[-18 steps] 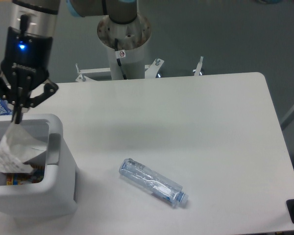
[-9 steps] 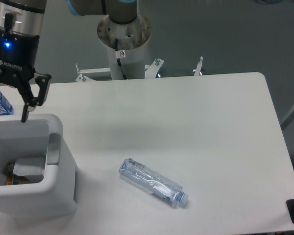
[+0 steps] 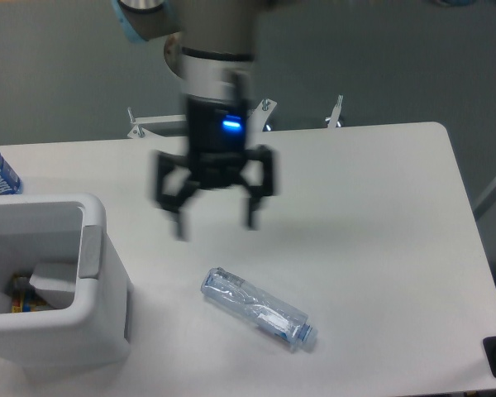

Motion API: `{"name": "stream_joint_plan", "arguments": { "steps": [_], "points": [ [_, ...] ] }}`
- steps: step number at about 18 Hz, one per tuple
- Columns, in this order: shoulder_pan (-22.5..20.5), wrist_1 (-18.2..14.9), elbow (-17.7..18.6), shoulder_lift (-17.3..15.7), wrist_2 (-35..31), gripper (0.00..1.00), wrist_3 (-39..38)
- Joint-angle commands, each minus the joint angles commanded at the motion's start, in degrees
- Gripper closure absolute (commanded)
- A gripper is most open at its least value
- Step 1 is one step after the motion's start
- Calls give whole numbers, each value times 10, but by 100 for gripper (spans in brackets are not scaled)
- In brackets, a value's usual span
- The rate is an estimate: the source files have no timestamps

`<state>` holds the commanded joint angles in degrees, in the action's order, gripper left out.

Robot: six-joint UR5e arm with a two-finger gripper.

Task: Place the trash in the trash can
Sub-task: 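Swing the gripper back over the clear water bottle's cap end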

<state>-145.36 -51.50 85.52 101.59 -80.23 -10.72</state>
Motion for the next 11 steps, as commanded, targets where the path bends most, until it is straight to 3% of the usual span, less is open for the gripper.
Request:
{"name": "stream_joint_plan", "arguments": {
  "steps": [5,11],
  "points": [
    [-23,1,-3,70,-12,0,-6],
    [-23,4,-44,178,-67,0,-16]
  ]
}}
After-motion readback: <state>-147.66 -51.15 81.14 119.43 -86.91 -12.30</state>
